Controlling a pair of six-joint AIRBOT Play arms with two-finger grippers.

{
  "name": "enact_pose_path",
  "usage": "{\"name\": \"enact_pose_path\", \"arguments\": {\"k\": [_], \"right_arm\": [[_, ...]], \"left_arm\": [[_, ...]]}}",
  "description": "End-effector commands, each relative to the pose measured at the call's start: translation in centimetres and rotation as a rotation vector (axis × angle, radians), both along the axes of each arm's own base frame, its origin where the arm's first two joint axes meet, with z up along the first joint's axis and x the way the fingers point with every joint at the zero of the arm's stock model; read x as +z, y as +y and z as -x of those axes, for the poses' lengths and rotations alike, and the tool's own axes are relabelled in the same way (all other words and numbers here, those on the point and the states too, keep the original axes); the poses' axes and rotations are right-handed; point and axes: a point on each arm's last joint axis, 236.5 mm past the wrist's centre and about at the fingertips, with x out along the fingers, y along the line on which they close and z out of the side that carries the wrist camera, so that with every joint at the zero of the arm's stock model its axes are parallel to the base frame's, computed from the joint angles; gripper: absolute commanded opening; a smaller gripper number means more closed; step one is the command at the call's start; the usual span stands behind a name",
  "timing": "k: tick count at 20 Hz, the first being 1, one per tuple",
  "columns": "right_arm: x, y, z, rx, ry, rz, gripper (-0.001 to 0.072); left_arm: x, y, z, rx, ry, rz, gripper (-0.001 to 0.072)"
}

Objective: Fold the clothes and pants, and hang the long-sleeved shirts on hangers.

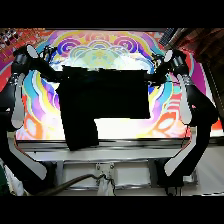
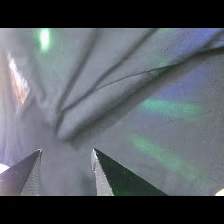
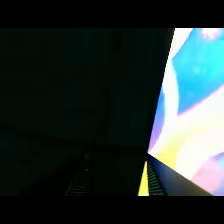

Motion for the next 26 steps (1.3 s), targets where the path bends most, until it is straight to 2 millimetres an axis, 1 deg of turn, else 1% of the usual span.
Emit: {"name": "enact_pose_path", "arguments": {"k": [1, 3, 4, 5, 6, 7, 8, 9, 10, 11, 12, 14, 16, 17, 18, 19, 20, 22, 23, 26], "right_arm": [[2.3, -1.9, 0.7, -0.041, -0.009, 0.045, 0.0345], [4.3, -2.7, 1.2, -0.083, -0.028, 0.046, 0.0344], [5.4, -2.9, 1.8, -0.091, -0.042, 0.045, 0.0344], [6.2, -2.9, 2.7, -0.096, -0.045, 0.046, 0.0344], [6.8, -2.8, 4.0, -0.104, -0.049, 0.045, 0.0344], [7.1, -2.7, 5.3, -0.122, -0.053, 0.043, 0.0343], [7.1, -2.5, 7.0, -0.151, -0.054, 0.036, 0.0326], [6.8, -2.3, 8.7, -0.177, -0.053, 0.031, 0.032], [6.3, -2.3, 10.7, -0.197, -0.059, 0.032, 0.0259], [5.7, -2.7, 12.4, -0.23, -0.073, 0.039, 0.0235], [4.9, -3.3, 14.0, -0.286, -0.092, 0.04, 0.0235], [3.0, -4.5, 16.9, -0.45, -0.121, 0.011, 0.025], [0.8, -4.0, 19.0, -0.565, -0.118, -0.076, 0.0353], [-0.1, -3.4, 19.5, -0.599, -0.109, -0.12, 0.0367], [-1.0, -2.6, 19.8, -0.618, -0.099, -0.16, 0.0367], [-1.6, -2.1, 19.7, -0.632, -0.105, -0.189, 0.0392], [-1.9, -1.6, 19.3, -0.644, -0.115, -0.219, 0.0447], [-2.4, -1.3, 18.7, -0.657, -0.124, -0.239, 0.0451], [-2.7, -1.4, 18.7, -0.661, -0.12, -0.236, 0.0462], [-3.8, -1.3, 18.9, -0.668, -0.082, -0.237, 0.0462]], "left_arm": [[1.5, 1.7, 1.1, 0.095, 0.042, 0.012, 0.0339], [4.3, 1.6, 0.9, 0.105, -0.014, 0.033, 0.0335], [5.6, 1.9, 1.0, 0.13, -0.032, 0.03, 0.0295], [6.8, 2.3, 1.2, 0.174, -0.048, 0.018, 0.0227], [8.0, 2.6, 1.3, 0.226, -0.061, 0.014, 0.0214], [9.3, 1.6, 1.5, 0.246, -0.081, 0.044, 0.0214], [10.4, 0.1, 1.7, 0.222, -0.129, 0.067, 0.0212], [11.3, -0.7, 2.0, 0.205, -0.189, 0.051, 0.0211], [11.9, -1.1, 2.6, 0.201, -0.25, 0.032, 0.0211], [12.5, -1.3, 3.3, 0.214, -0.313, 0.029, 0.0211], [12.7, -1.3, 4.1, 0.246, -0.359, 0.04, 0.0212], [11.8, -0.5, 6.3, 0.349, -0.395, 0.071, 0.0213], [10.2, -0.1, 8.8, 0.37, -0.372, 0.08, 0.0226], [9.5, -0.1, 9.8, 0.36, -0.359, 0.073, 0.0249], [8.9, -0.2, 10.6, 0.351, -0.345, 0.069, 0.0289], [8.4, -0.2, 11.1, 0.35, -0.329, 0.067, 0.0289], [7.9, -0.4, 11.5, 0.34, -0.308, 0.067, 0.0289], [7.3, -0.4, 11.9, 0.295, -0.307, 0.05, 0.0289], [7.2, -0.4, 11.9, 0.293, -0.305, 0.048, 0.0289], [7.1, -0.3, 11.9, 0.292, -0.31, 0.048, 0.0289]]}}
